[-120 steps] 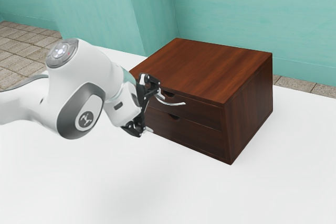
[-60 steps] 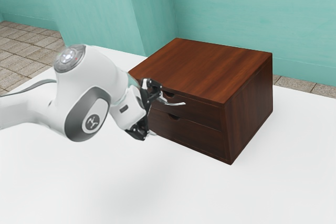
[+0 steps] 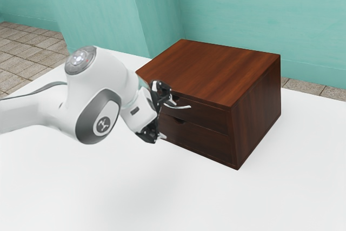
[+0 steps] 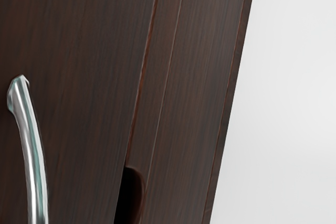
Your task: Pull the drawer handle with one arm to open the drawer
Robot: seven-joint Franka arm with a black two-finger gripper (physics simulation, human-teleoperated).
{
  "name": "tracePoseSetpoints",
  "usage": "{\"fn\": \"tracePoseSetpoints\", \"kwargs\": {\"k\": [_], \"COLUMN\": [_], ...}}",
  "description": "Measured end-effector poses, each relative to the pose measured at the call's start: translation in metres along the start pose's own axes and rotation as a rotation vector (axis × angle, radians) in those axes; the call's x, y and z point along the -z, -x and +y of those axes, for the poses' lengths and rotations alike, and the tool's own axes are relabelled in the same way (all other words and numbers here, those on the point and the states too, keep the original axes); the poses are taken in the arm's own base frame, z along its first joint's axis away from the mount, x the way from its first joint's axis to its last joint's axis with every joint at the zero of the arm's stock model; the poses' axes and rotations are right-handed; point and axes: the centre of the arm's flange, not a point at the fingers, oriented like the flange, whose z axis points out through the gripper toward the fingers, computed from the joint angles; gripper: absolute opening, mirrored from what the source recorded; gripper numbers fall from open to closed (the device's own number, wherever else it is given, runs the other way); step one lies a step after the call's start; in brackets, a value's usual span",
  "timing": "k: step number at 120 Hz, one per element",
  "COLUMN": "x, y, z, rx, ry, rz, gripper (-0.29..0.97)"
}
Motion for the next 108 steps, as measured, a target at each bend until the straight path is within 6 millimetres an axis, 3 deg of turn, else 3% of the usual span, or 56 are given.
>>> {"fn": "tracePoseSetpoints", "kwargs": {"k": [32, 78, 108], "x": [-0.002, 0.011, 0.019], "y": [0.0, -0.001, 0.0], "z": [0.0, 0.001, 0.013], "rx": [0.008, 0.012, 0.016], "ry": [-0.004, -0.022, -0.021], "rz": [0.002, 0.003, -0.001], "gripper": [0.66, 0.4, 0.32]}}
